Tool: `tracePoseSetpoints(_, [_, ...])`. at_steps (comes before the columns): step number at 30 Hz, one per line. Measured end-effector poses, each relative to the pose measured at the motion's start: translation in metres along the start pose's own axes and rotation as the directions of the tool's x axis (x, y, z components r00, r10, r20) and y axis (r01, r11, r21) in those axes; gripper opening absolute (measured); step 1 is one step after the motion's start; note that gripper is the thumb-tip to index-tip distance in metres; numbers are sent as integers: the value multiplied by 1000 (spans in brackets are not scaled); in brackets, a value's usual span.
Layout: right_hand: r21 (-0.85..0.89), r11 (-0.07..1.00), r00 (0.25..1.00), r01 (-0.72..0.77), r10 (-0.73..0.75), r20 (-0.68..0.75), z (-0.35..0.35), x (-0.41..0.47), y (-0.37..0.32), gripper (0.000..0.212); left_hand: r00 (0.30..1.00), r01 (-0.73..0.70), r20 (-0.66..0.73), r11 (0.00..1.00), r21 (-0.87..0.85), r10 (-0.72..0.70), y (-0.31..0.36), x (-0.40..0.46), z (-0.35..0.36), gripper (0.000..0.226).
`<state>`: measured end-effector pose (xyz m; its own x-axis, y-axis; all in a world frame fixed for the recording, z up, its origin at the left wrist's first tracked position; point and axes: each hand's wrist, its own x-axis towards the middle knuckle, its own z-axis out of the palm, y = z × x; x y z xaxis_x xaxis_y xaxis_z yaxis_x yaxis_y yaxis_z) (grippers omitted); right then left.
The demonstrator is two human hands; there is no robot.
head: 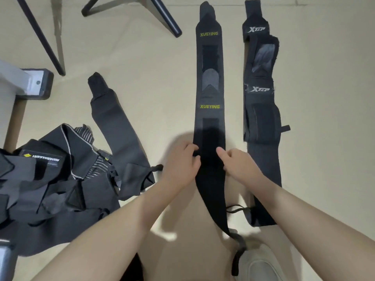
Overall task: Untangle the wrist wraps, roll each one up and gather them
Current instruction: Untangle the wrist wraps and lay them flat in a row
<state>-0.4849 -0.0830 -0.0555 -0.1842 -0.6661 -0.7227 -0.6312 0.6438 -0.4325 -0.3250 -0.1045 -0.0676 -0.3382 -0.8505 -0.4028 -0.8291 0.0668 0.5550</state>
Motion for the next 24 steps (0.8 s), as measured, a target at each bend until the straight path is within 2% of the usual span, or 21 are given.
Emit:
tracePoseSetpoints(2, [75,994,995,-84,80,57,17,-21,9,50,994,89,69,993,-77,-84,-14,-20,8,33])
tracePoseSetpoints(6, [233,964,988,-131,109,107,39,-48,15,81,959,201,241,959,-201,-151,-22,-47,25,36])
tracePoseSetpoints(8, [229,960,985,-160,141,95,47,-51,24,65,949,248,260,931,-266,-179,-18,-57,31,37])
tracePoseSetpoints(10, [327,926,982,-188,174,71,50,-51,29,48,957,256,212,923,-288,-199,-17,-65,35,37])
tracePoseSetpoints(12, [370,914,983,-165,183,-12,49,-49,33,46,975,180,174,955,-237,-140,-17,-69,36,41])
tracePoseSetpoints(13, [231,968,987,-99,126,-104,48,-51,34,46,983,104,166,983,-152,-78,-18,-72,36,44])
tracePoseSetpoints(14, [-20,1000,982,-16,12,-188,49,-54,36,45,985,11,175,1000,-10,-9,-21,-76,37,46])
tracePoseSetpoints(15, [-274,958,962,80,-146,-229,50,-57,41,44,976,-88,209,982,165,53,-24,-80,38,47])
tracePoseSetpoints(16, [-483,857,930,181,-309,-200,51,-61,45,42,960,-189,260,927,323,105,-28,-83,40,48])
tracePoseSetpoints(17, [-635,725,900,267,-424,-105,54,-63,50,39,939,-264,320,866,425,129,-32,-86,42,49])
tracePoseSetpoints(18, [-726,601,880,334,-475,12,57,-64,54,37,923,-302,365,823,481,125,-35,-88,44,51])
tracePoseSetpoints(19, [-769,522,876,369,-471,101,61,-64,57,36,912,-317,395,801,508,110,-37,-90,44,53])
tracePoseSetpoints(20, [-782,502,885,370,-445,132,64,-63,56,35,904,-328,414,791,516,104,-39,-91,43,54])
tracePoseSetpoints(22, [-779,532,908,331,-403,110,67,-61,47,30,904,-316,418,803,506,92,-41,-91,36,53])
tracePoseSetpoints(24, [-765,550,902,336,-423,93,68,-58,29,28,928,-274,360,825,494,93,-45,-90,23,51])
